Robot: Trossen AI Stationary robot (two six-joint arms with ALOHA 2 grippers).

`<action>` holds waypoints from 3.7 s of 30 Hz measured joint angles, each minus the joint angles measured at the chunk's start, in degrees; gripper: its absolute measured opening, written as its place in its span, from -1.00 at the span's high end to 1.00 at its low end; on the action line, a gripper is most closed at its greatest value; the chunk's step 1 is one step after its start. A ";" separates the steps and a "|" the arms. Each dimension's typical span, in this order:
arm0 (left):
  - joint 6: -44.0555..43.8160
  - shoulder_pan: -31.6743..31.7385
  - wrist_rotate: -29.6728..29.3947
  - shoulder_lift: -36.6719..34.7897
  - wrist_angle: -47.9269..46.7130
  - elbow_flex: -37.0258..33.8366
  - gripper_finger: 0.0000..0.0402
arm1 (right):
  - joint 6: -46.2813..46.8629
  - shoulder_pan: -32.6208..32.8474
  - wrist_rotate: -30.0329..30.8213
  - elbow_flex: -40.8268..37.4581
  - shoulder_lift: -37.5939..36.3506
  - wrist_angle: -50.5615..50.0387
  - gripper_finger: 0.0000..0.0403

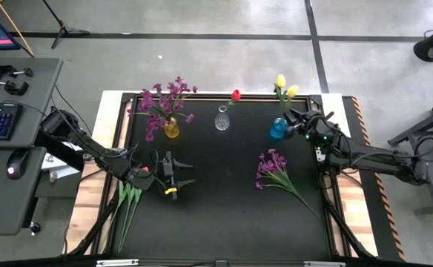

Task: Sort flowers into vase by color
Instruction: Put the right yellow flower into the blue flower vase, then put the right red flower into the transparent flower vase

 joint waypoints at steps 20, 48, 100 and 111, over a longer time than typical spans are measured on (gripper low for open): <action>-0.49 0.01 -0.05 0.00 0.02 0.01 -0.20 | 6.75 0.02 -16.78 9.93 -2.10 -26.23 -0.42; -51.41 -5.68 29.09 10.64 -84.96 30.23 -0.07 | 18.43 25.90 -15.32 -11.20 4.47 26.10 -0.42; -92.53 -23.27 39.04 17.40 -83.23 19.82 -0.07 | 4.92 30.29 -13.20 16.26 44.03 20.94 -0.42; -93.70 -23.18 38.84 17.62 -83.17 19.73 0.49 | 6.07 30.29 -13.14 16.24 44.02 20.57 -0.42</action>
